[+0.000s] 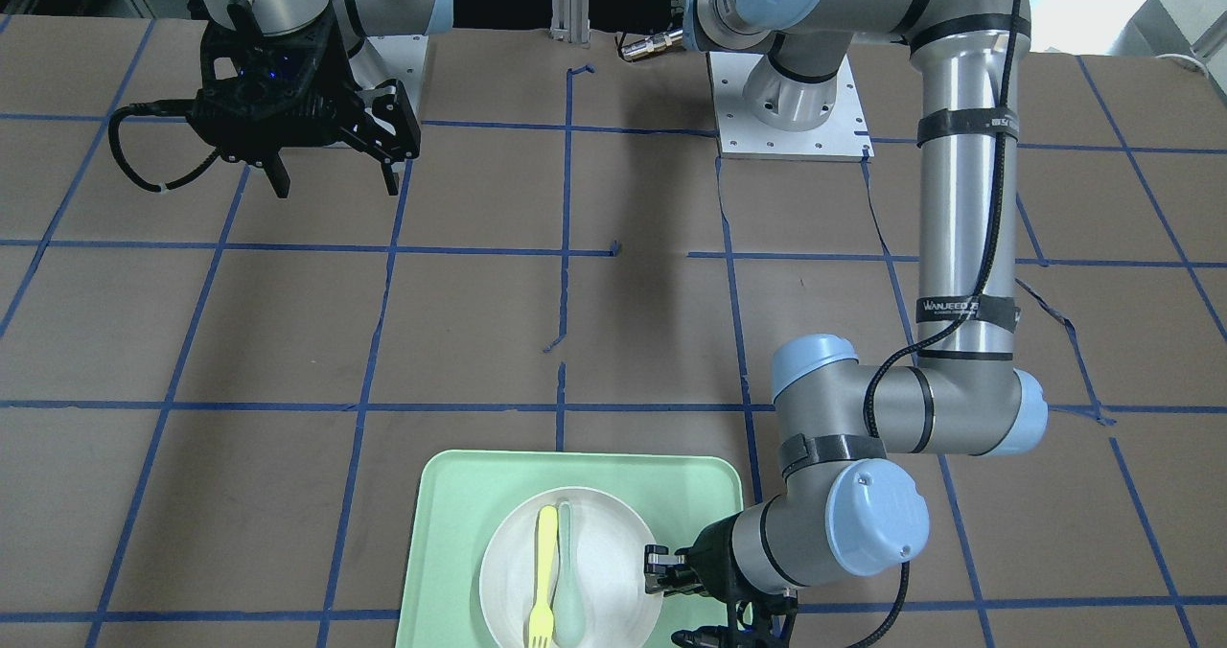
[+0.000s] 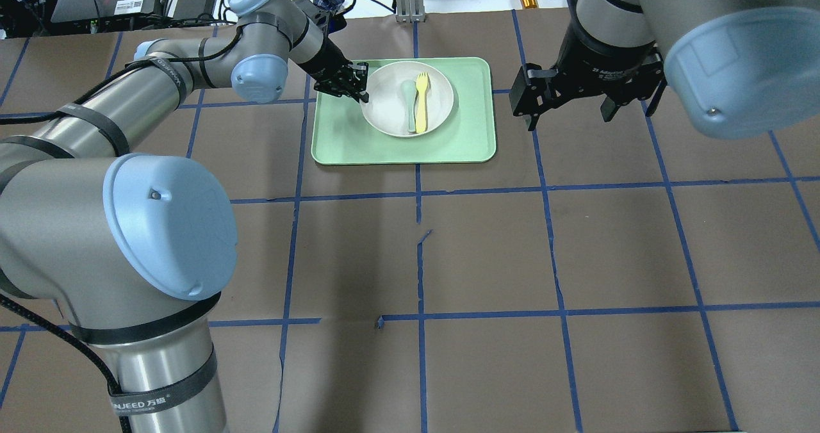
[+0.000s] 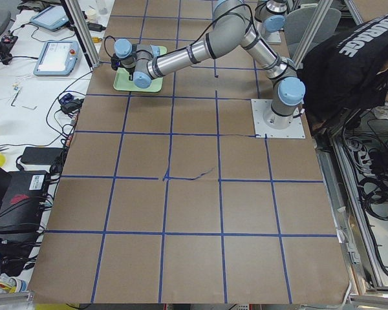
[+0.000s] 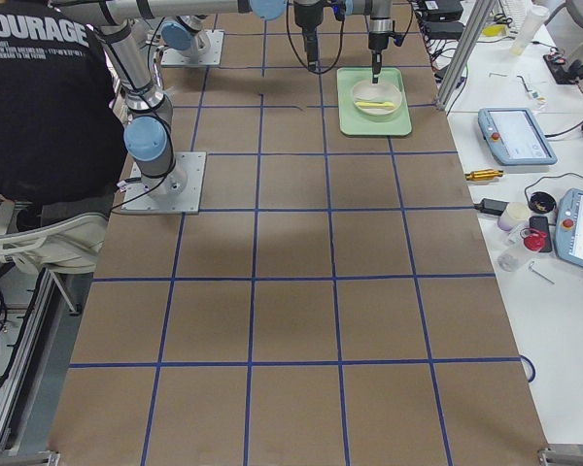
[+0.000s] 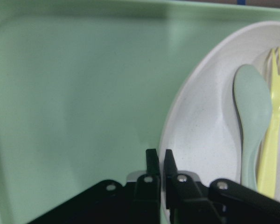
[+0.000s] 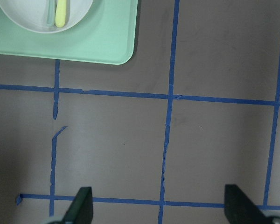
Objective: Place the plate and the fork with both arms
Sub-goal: 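Open the left gripper and lift it away from the plate, then reach the right gripper down to the yellow fork on the plate, then close the right gripper on the yellow fork handle and lift it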
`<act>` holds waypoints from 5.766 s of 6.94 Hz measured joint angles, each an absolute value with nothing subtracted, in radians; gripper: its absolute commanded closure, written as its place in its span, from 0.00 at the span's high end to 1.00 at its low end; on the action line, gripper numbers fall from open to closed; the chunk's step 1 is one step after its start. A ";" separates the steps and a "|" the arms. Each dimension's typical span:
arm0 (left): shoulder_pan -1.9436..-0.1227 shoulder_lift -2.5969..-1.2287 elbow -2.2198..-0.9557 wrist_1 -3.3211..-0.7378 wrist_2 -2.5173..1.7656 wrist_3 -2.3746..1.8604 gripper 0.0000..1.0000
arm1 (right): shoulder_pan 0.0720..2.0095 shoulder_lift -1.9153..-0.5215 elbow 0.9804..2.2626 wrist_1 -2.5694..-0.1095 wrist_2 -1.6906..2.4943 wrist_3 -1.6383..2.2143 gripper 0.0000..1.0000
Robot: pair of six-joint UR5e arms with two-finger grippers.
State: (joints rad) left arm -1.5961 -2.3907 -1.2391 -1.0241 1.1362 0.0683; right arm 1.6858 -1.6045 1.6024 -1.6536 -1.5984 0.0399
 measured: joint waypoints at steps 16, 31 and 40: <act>-1.626 -1.519 -1.690 -1.505 1.594 -0.141 1.00 | 1.757 -1.255 1.424 -1.852 -1.644 0.151 1.00; -1.628 -1.526 -1.693 -1.496 1.591 -0.143 1.00 | 1.851 -0.781 1.267 -2.200 -1.575 0.246 0.54; -1.628 -1.528 -1.694 -1.496 1.591 -0.143 1.00 | 1.853 -0.773 1.267 -2.224 -1.575 0.201 0.23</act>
State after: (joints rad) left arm -1.6276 -1.5283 -1.6935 -1.4957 1.5908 -0.1427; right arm 1.8528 -0.7731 1.2672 -2.2242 -1.5750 0.2008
